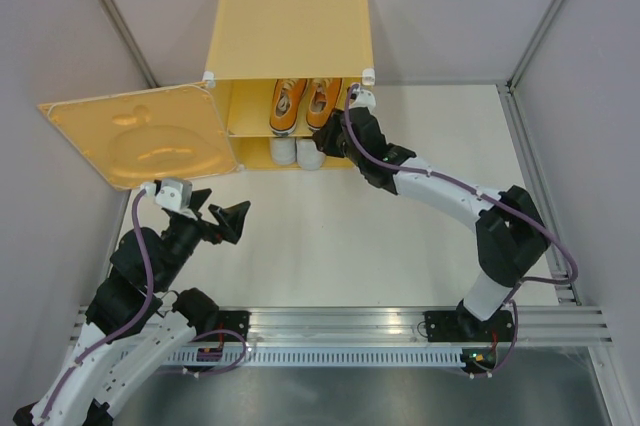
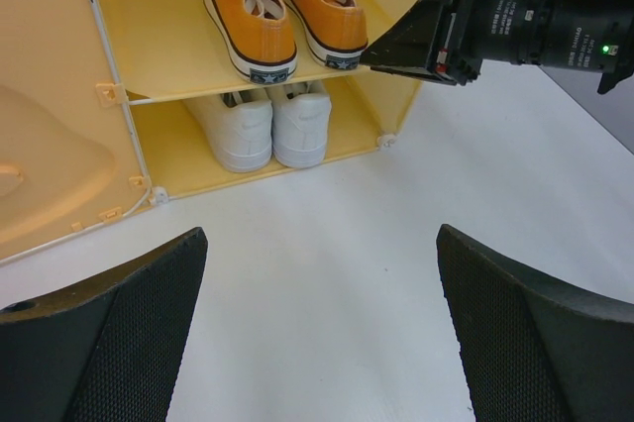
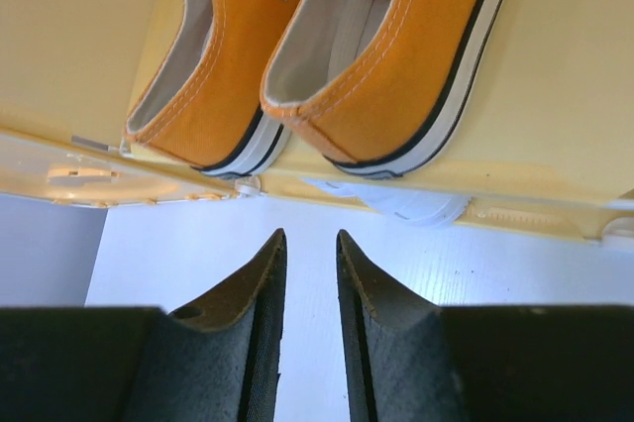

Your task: Place and organize the shoes in the shoe cabinet

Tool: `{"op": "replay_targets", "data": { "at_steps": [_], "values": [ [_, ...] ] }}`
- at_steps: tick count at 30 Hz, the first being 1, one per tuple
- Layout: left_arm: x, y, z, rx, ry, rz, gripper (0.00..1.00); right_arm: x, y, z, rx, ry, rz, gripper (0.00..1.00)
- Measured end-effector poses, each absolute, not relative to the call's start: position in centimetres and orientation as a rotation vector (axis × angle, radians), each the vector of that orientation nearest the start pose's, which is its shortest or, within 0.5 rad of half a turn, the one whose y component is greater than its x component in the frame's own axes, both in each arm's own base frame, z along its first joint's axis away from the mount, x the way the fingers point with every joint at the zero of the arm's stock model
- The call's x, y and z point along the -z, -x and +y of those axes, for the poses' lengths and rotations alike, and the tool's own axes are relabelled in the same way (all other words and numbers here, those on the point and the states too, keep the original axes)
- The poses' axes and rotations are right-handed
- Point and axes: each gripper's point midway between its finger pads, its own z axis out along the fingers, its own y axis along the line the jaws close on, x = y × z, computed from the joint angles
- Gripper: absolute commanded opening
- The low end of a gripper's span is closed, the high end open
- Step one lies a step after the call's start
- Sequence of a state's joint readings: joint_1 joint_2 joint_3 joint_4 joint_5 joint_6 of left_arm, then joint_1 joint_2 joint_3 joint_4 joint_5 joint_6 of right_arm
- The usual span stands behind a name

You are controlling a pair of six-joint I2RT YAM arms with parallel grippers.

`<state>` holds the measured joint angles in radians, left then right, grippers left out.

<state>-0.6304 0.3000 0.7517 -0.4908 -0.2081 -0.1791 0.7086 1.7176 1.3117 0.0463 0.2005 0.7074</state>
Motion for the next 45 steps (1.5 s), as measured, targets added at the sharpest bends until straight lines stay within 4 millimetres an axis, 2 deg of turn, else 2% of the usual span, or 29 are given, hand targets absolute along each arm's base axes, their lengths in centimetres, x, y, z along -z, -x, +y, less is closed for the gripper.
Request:
{"op": "replay_targets", "data": {
  "at_steps": [3,6,14,17,19,22,24,26,28,31,33,36,39,42,45],
  "values": [
    [-30.2,-18.5,-9.8,0.455,-0.201,1.617,1.00,-21.3,-39.5,34.1,-0.758,-0.112,2.004,0.33],
    [-30.0,-18.7,-9.8,0.446,-0.197,1.623,1.00,-21.3,-37.1,34.3,-0.776,-0.065,2.012,0.33],
    [-29.0,-19.7,-10.3,0.417,-0.206,1.671,0.99,-19.7,-28.0,33.5,-0.830,0.111,2.040,0.35],
    [-28.3,-20.1,-10.6,0.404,-0.218,1.701,0.97,-19.8,-25.7,31.5,-0.824,0.145,2.034,0.36],
    [-27.9,-20.5,-10.9,0.395,-0.225,1.722,0.97,-20.6,-24.8,29.7,-0.804,0.145,2.016,0.38],
    [-27.2,-21.2,-11.3,0.377,-0.238,1.768,0.96,-23.1,-23.8,26.3,-0.752,0.121,1.952,0.39],
    [-27.4,-21.7,-11.7,0.363,-0.244,1.795,0.95,-24.8,-23.3,24.0,-0.719,0.093,1.899,0.40],
    [-28.6,-22.4,-12.0,0.355,-0.239,1.797,0.94,-25.8,-22.9,21.9,-0.672,0.062,1.861,0.41],
    [-30.5,-23.3,-12.2,0.341,-0.222,1.788,0.93,-25.9,-22.9,20.1,-0.605,0.031,1.852,0.45],
    [-33.7,-24.8,-12.9,0.332,-0.200,1.767,0.91,-24.2,-23.3,18.0,-0.462,0.010,1.889,0.48],
    [-36.1,-26.3,-13.5,0.320,-0.180,1.751,0.91,-22.3,-23.4,17.0,-0.372,0.027,1.932,0.48],
    [-38.6,-28.3,-13.8,0.268,-0.143,1.733,0.91,-20.2,-23.2,16.2,-0.288,0.057,1.985,0.48],
    [-41.0,-29.8,-13.3,0.194,-0.114,1.715,0.93,-19.6,-23.2,15.7,-0.246,0.066,1.999,0.49],
    [-44.6,-30.4,-12.2,0.120,-0.083,1.657,0.94,-19.7,-23.2,15.4,-0.230,0.064,1.996,0.48],
    [-49.7,-31.0,-10.1,0.009,-0.031,1.562,0.96,-20.1,-23.1,15.3,-0.240,0.055,1.984,0.49]
  ]
}}
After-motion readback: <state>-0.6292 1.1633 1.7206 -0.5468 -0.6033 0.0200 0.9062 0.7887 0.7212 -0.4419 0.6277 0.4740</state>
